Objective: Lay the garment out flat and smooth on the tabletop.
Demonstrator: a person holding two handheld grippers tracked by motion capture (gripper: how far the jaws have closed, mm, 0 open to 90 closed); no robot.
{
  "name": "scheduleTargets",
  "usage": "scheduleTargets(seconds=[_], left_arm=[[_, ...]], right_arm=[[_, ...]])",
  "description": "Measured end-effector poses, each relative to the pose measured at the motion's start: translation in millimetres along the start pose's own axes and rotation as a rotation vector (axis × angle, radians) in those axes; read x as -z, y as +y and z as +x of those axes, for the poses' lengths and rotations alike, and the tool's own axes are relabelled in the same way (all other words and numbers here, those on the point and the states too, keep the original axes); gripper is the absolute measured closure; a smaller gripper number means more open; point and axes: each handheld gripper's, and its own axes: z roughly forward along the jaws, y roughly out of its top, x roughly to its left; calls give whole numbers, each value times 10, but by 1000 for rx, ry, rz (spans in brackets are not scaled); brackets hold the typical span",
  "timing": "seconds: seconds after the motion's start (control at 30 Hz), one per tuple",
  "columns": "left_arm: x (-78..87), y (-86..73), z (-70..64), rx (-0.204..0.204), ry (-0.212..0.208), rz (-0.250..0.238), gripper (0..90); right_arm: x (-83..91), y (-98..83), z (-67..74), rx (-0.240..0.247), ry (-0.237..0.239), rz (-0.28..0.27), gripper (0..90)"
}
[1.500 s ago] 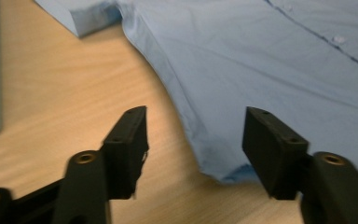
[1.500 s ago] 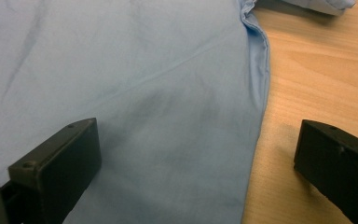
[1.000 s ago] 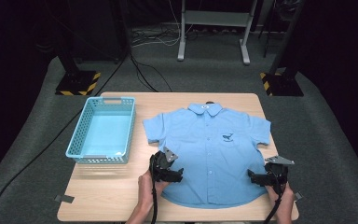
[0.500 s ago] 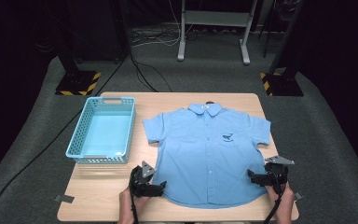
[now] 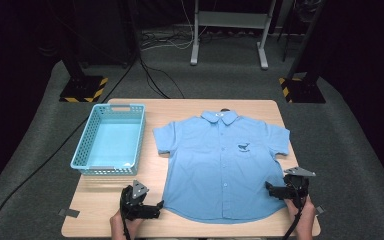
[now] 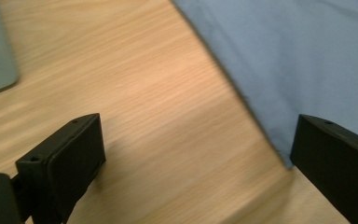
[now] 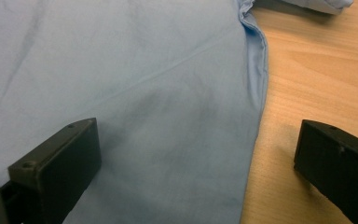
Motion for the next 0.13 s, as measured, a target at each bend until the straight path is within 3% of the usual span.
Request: scheduleTargets(seconds=[0.13], left_arm=[[33,-34,75,21,46,9,1]], right_arm=[[0,0,0,0,0,0,0]])
